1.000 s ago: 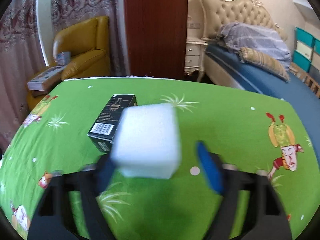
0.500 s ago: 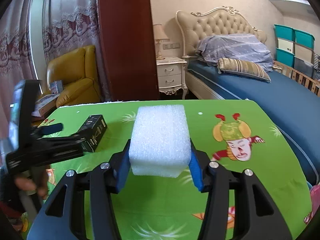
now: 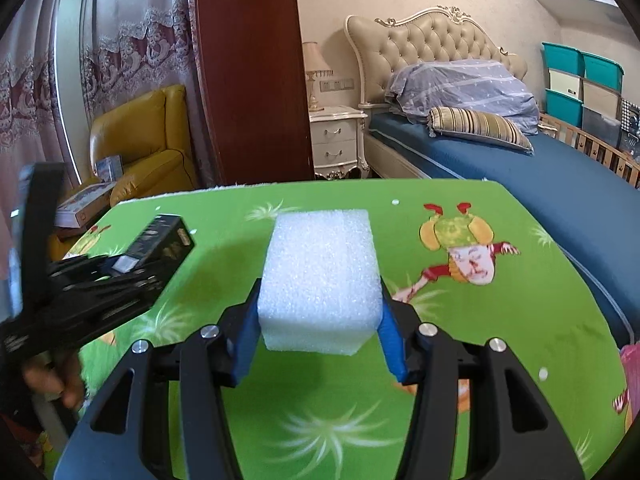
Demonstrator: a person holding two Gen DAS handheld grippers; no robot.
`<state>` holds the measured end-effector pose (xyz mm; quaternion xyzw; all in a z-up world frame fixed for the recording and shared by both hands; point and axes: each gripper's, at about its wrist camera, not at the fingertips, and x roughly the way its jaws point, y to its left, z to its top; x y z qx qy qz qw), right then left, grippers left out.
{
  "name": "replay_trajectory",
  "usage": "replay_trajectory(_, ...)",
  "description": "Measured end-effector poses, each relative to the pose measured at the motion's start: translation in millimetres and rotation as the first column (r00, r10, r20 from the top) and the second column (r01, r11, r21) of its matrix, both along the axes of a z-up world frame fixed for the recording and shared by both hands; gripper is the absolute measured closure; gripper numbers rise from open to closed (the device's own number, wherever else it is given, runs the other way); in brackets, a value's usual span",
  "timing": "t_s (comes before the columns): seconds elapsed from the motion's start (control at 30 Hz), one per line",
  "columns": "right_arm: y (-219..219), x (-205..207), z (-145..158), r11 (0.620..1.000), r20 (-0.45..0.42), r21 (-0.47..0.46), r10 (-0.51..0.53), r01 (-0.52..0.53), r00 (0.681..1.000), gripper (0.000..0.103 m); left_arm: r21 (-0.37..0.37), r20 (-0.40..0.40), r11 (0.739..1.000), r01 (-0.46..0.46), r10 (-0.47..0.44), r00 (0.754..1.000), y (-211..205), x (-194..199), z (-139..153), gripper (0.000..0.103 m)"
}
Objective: Collect trash
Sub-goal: 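Grasp the black medicine box with the left tool while the right tool grasps the white foam block, then lift the medicine box and foam block and carry them to the wastebasket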
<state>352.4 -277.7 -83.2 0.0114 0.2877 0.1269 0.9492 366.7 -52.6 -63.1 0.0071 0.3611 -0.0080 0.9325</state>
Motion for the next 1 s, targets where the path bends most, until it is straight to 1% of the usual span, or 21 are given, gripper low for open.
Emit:
replay_trajectory(0.27,3.6,-52.7,3.6,1.0,0.016,-0.012,-0.004,0.004,1.0,0.053,0.002,0.091,1.0,0.027,-0.027,0.995,3.5,-86.1,12.7,0.065)
replay_trajectory(0.37,7.6,-75.4,5.8,1.0,0.031,-0.029,-0.005,0.006,1.0,0.053,0.001,0.147,1.0,0.024,-0.024,0.989,5.8,-119.5,20.7,0.065)
replay_trajectory(0.53,12.2,-119.2,12.4,0.999,0.069,-0.033,0.011,-0.008,0.998,0.052,-0.015,0.203,0.999,0.038,-0.034,0.979,9.6,-163.6,25.5,0.064)
replay_trajectory(0.7,17.6,-161.8,18.1,0.998,0.112,-0.057,0.034,-0.028,0.993,0.052,-0.041,0.245,0.998,0.047,-0.036,0.969,9.4,-196.2,25.1,0.064)
replay_trajectory(0.83,16.9,-190.7,18.8,0.996,0.148,-0.083,0.032,-0.02,0.988,0.052,-0.028,0.281,0.998,0.059,-0.049,0.958,0.2,-215.5,23.1,0.064)
replay_trajectory(1.0,5.6,-213.1,19.1,0.997,0.164,-0.082,0.015,-0.001,0.986,0.052,-0.001,0.309,0.996,0.084,-0.079,0.948,-10.9,-232.7,24.0,0.064)
